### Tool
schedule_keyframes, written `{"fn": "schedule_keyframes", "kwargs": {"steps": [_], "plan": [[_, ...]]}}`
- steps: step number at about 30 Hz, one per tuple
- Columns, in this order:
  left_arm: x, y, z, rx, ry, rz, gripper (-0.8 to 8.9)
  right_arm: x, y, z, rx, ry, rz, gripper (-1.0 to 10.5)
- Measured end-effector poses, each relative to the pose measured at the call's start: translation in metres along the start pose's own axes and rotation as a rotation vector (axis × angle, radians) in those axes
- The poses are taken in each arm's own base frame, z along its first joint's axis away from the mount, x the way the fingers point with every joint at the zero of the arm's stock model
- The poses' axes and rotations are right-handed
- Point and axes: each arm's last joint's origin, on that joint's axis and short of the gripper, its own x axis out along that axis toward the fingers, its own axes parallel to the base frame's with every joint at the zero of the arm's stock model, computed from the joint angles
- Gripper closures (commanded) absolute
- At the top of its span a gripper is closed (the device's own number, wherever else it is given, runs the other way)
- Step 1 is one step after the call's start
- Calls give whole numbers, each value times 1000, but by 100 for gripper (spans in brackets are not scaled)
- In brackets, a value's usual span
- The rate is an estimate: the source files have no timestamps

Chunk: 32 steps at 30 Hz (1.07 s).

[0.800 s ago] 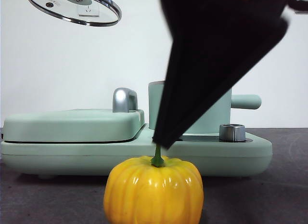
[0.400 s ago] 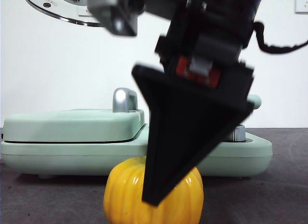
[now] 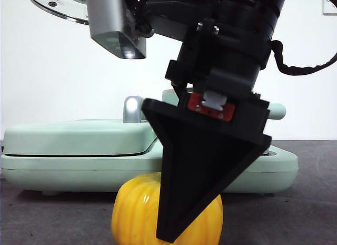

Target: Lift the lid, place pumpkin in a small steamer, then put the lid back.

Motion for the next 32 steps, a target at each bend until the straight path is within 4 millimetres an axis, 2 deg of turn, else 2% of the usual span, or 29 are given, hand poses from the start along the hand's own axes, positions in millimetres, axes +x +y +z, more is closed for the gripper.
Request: {"fn": "schedule_keyframes", "kwargs": {"steps": [5, 8, 23, 26, 32], "plan": [[0, 0, 0, 1, -4, 1, 798, 0, 0, 0, 0, 0, 0, 547], [0, 0, 0, 1, -4, 1, 798, 0, 0, 0, 0, 0, 0, 609], [0, 0, 0, 1, -4, 1, 798, -2, 1, -1, 7, 15, 6, 655], [0, 0, 0, 1, -4, 1, 798, -8, 2, -2, 14, 11, 4, 655], [0, 0, 0, 1, -4, 1, 798, -33, 7, -5, 42, -42, -15, 655]]}}
